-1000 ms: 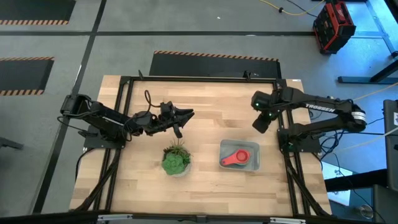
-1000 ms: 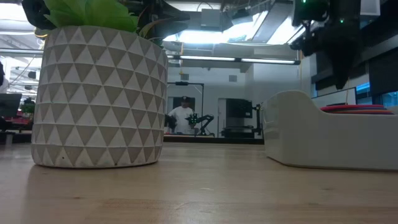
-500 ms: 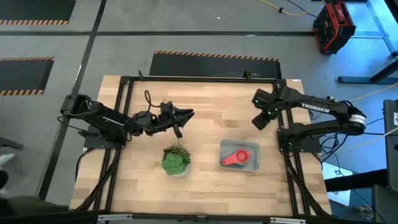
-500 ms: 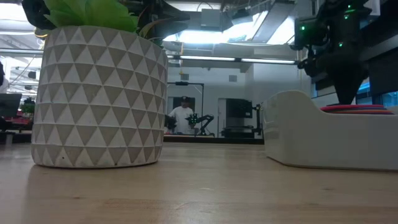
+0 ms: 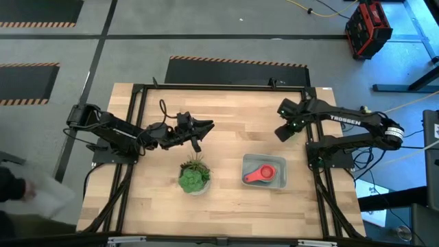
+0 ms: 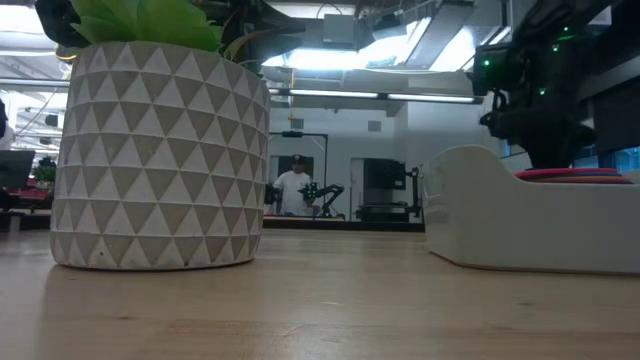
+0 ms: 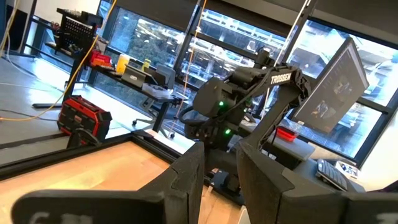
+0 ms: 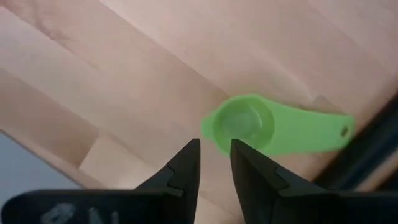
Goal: Nest measuring cups in basket
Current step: Stack the green measuring cup on top of the orange measuring cup in the grey bin
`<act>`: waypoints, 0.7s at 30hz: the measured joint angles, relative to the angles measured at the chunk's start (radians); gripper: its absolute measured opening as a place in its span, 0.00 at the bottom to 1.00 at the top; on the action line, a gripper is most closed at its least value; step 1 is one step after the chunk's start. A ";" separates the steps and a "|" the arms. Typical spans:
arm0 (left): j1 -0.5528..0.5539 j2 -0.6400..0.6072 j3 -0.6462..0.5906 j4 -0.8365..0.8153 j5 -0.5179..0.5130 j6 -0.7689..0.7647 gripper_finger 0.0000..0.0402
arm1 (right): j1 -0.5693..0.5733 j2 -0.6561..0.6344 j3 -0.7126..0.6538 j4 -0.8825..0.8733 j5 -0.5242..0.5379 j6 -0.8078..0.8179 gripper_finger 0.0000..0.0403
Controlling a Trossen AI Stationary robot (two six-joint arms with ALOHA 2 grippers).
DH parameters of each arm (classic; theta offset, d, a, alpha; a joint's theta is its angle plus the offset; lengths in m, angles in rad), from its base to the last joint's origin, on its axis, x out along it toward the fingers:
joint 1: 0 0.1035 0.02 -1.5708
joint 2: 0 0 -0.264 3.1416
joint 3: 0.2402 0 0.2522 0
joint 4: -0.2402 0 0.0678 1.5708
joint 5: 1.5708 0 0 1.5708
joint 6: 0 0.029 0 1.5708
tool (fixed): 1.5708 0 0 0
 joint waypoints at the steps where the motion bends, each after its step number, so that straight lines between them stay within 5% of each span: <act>1: 0.000 0.000 0.000 0.000 0.000 0.000 0.22 | 0.000 0.000 -0.010 0.025 0.000 0.000 0.23; 21: 0.000 0.000 0.000 0.000 0.000 0.000 0.22 | 0.000 0.000 -0.168 0.266 0.007 0.004 0.23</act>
